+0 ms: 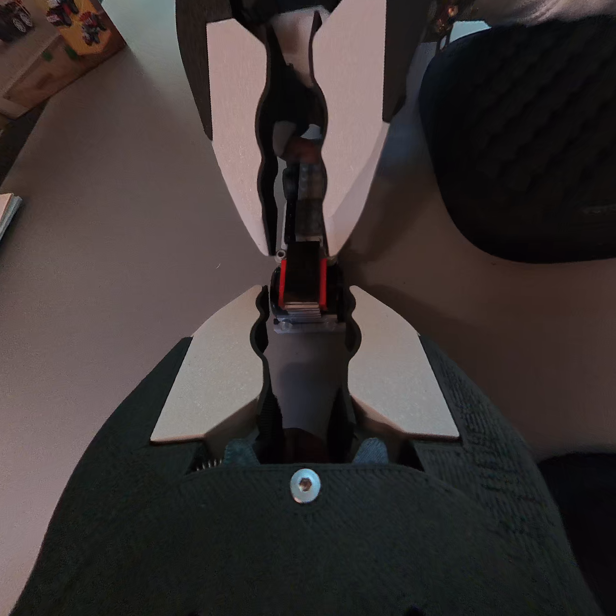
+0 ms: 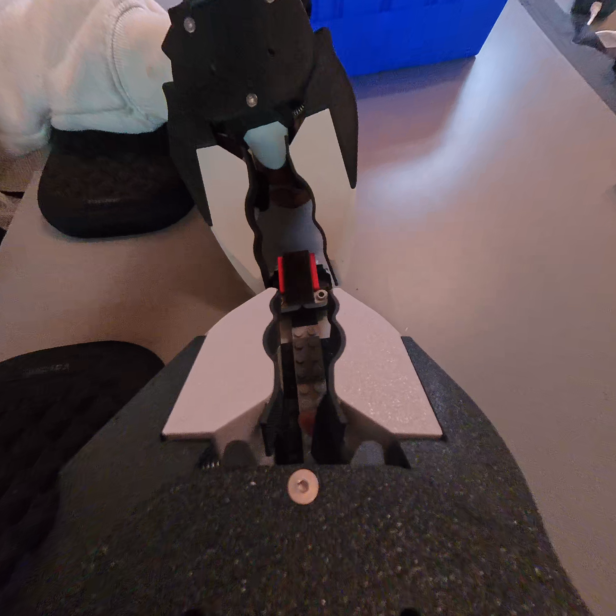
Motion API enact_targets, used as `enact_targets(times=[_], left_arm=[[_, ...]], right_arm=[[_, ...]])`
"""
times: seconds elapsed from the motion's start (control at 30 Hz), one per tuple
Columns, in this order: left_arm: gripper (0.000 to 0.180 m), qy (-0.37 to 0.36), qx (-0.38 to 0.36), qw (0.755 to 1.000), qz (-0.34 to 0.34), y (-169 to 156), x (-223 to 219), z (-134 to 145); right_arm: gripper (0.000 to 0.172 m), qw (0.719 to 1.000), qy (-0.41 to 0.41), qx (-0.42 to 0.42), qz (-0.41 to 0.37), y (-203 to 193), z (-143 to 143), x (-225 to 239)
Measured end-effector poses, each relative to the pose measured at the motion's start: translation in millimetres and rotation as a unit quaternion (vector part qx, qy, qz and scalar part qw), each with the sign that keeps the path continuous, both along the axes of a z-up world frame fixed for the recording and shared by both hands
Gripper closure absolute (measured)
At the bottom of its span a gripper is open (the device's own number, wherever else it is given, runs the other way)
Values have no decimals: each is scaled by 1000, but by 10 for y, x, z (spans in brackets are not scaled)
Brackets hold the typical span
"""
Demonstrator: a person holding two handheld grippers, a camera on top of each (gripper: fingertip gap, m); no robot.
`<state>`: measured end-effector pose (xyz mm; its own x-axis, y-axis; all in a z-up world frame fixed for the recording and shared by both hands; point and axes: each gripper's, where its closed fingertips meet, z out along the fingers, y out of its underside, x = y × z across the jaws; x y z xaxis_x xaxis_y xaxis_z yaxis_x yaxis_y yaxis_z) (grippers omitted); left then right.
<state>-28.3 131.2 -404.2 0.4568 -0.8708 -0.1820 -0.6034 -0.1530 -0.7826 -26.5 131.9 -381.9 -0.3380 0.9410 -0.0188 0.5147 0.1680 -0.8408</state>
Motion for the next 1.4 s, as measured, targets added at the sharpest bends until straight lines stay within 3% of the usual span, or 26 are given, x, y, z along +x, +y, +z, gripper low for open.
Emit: enact_targets(times=[0.2,0.53,0.7,0.8,0.87,0.9,1.0,1.1,1.2,1.33,1.4], left_arm=[[145,-59,-17,998,-2,0,28,124],[148,-65,-28,997,-5,-2,45,116],[151,-85,-61,994,13,-4,37,121],[156,-90,-59,994,21,6,35,133],[155,-88,-57,994,23,8,33,133],[155,-88,-58,994,29,22,26,129],[155,-88,-59,994,24,12,67,129],[155,-88,-60,994,23,14,64,127],[155,-90,-64,994,19,3,43,127],[156,-91,-68,993,18,4,42,125],[156,-90,-67,993,19,4,43,125]], right_arm=[[155,1000,7,18,1,19,0,2],[155,998,-15,64,3,7,-12,-3],[156,983,32,179,25,-8,10,-32],[157,977,65,202,27,-16,27,-34],[158,977,81,194,25,-12,34,-39],[172,979,94,174,43,-71,57,-38],[172,982,128,136,25,-43,190,-91],[172,991,90,97,32,-38,121,-33],[155,994,68,79,23,43,91,82],[161,995,57,77,31,37,43,118],[160,999,23,25,22,-20,-4,114]])
